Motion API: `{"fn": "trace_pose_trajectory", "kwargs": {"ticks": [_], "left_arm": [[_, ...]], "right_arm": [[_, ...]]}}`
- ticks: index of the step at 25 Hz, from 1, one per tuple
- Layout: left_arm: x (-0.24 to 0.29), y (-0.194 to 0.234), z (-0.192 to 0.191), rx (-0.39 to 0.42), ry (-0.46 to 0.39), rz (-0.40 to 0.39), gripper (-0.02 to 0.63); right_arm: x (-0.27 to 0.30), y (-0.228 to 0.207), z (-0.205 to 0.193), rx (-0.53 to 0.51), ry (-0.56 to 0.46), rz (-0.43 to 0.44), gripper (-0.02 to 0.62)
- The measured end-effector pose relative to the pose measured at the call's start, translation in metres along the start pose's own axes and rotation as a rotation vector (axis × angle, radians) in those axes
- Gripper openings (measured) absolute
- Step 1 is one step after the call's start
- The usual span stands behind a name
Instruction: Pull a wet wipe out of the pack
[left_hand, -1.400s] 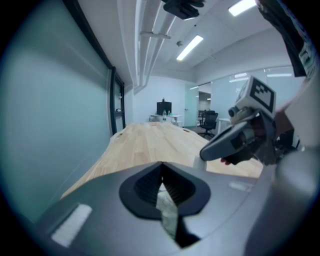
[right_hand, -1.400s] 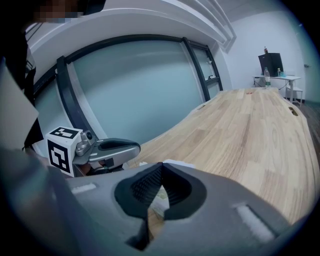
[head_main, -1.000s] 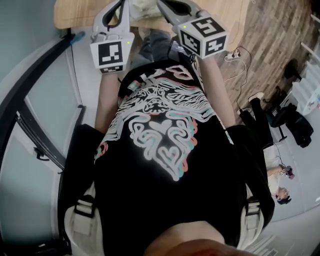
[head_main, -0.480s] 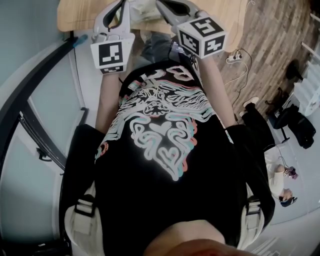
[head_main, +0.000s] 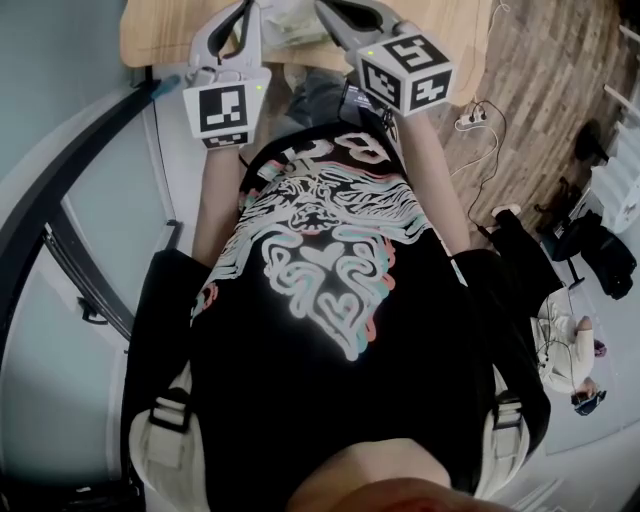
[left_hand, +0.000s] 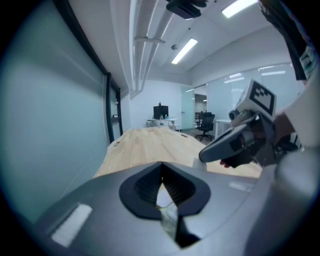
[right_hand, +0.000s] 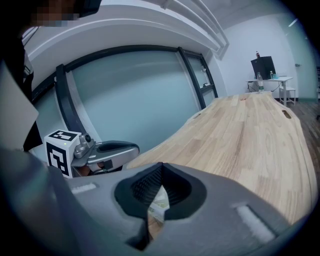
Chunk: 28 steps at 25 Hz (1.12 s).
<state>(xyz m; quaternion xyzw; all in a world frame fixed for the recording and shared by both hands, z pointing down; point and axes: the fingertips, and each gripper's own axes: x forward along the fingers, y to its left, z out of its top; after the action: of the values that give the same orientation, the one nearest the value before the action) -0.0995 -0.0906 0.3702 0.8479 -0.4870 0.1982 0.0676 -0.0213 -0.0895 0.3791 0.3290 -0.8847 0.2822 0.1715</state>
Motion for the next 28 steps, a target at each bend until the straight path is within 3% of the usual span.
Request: {"fn": "trace_pose_trajectory", "kwargs": {"ticks": [28], "left_arm": [[0.025, -0.026, 0.020, 0.062, -0.017, -0.078, -0.014]], "right_arm": [[-0.031, -0.031, 0.001, 0.066, -0.054, -0.074, 0.000]]}}
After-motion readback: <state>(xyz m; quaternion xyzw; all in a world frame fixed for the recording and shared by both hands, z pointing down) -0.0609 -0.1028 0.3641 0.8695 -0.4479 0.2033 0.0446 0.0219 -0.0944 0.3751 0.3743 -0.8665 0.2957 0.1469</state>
